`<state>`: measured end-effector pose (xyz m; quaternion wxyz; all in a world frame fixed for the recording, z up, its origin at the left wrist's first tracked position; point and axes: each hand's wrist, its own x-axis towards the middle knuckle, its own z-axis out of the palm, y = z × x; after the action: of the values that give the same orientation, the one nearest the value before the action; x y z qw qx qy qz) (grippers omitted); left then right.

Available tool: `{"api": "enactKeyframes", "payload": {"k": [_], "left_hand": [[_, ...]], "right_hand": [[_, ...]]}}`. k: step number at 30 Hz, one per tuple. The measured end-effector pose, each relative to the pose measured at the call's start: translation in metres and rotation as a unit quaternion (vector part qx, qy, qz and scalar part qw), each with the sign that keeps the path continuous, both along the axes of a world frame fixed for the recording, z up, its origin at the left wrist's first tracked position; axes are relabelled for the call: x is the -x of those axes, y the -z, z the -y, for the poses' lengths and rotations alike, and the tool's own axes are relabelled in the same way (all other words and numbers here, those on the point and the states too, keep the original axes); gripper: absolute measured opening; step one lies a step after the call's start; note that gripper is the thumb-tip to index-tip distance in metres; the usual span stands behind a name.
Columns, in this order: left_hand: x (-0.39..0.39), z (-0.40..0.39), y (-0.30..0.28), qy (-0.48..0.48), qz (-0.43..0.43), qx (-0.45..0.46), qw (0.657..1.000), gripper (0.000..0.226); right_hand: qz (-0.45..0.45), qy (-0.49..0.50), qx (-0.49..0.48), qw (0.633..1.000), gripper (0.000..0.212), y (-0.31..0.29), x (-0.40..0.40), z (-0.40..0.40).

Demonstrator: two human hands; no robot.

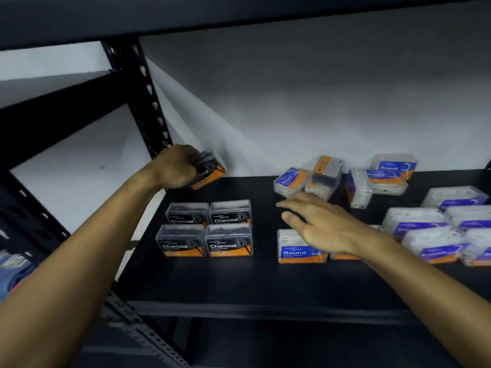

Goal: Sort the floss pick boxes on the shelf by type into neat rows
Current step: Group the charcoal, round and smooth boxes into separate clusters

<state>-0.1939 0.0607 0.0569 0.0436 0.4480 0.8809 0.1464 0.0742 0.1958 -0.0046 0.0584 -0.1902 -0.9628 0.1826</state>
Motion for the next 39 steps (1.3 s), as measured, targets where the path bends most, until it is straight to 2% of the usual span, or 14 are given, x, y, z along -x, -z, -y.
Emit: {"api": "enactKeyframes", "payload": {"k": [4, 8, 12, 20, 35, 39], "left_hand": [[0.015, 0.001, 0.012, 0.000, 0.009, 0.078, 0.997, 0.023], [0.022, 0.000, 0.022, -0.007, 0.015, 0.088, 0.996, 0.017], [0.028, -0.003, 0.031, -0.017, 0.023, 0.096, 0.995, 0.021], [0.035, -0.006, 0.044, -0.019, 0.043, 0.126, 0.991, 0.050], [0.048, -0.009, 0.047, 0.034, 0.061, 0.150, 0.986, 0.039], [0.045, -0.010, 0.046, 0.042, 0.034, 0.157, 0.986, 0.036]], "right_hand": [[0.046, 0.023, -0.022, 0.998, 0.049, 0.014, 0.015, 0.016], [0.056, 0.028, -0.061, 0.996, 0.051, 0.024, 0.019, 0.021], [0.073, 0.027, -0.069, 0.995, 0.052, 0.029, 0.018, 0.024], [0.073, 0.029, -0.079, 0.994, 0.052, 0.030, 0.017, 0.026], [0.074, 0.025, -0.098, 0.992, 0.054, 0.034, 0.018, 0.025], [0.073, 0.025, -0.100, 0.992, 0.054, 0.034, 0.017, 0.025]]}}
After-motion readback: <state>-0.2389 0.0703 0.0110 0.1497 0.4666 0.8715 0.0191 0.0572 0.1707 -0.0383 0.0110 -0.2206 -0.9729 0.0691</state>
